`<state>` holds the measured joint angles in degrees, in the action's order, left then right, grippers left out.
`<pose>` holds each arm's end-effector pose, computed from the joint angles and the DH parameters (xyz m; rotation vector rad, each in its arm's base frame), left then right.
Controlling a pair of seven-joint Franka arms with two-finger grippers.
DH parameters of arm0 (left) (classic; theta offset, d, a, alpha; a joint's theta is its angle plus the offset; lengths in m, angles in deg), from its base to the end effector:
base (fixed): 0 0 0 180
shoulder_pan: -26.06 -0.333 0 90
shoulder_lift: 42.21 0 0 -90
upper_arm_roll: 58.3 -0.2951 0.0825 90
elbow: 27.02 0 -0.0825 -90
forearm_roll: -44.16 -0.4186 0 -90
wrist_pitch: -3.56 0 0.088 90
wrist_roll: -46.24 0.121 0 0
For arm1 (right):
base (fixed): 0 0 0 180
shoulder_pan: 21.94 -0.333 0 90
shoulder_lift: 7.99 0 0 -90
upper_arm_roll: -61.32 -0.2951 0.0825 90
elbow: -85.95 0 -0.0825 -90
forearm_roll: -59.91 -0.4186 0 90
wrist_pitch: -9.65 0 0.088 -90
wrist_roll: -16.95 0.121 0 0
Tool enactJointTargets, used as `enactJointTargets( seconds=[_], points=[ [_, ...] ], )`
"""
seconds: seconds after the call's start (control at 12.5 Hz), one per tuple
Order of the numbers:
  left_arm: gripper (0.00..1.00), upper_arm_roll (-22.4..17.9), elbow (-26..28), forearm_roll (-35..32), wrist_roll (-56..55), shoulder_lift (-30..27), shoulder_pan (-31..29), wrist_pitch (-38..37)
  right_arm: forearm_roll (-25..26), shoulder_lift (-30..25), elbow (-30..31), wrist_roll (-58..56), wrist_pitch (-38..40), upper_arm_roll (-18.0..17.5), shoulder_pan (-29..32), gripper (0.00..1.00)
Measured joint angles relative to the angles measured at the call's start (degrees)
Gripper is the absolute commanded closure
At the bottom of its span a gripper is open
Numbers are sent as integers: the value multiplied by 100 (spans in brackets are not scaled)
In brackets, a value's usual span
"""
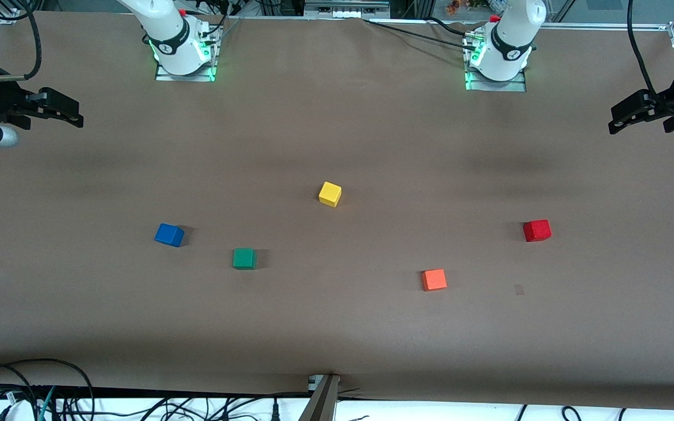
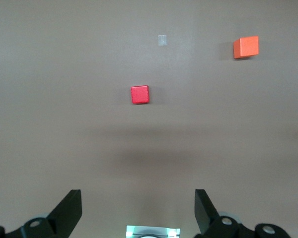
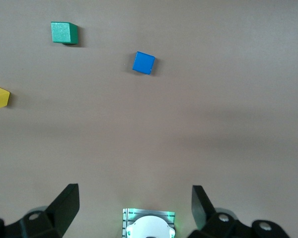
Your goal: Pass red block to right arm, stack on blue
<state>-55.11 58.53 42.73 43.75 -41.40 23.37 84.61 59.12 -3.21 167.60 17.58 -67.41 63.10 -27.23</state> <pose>0.5756 -0.0015 0.6072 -3.1113 -0.0583 0.1432 0.5853 0.0385 0.5949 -3.1249 -0.0815 0.2566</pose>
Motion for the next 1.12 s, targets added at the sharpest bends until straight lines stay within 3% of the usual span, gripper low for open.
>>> enactJointTargets(
  seconds=[0.4,1.12],
  points=[
    [0,-5,3,0,0,-6,-1,112,0,0,0,0,0,0,1,0],
    [0,-37,28,0,0,-9,-5,-381,0,0,0,0,0,0,1,0]
  ],
)
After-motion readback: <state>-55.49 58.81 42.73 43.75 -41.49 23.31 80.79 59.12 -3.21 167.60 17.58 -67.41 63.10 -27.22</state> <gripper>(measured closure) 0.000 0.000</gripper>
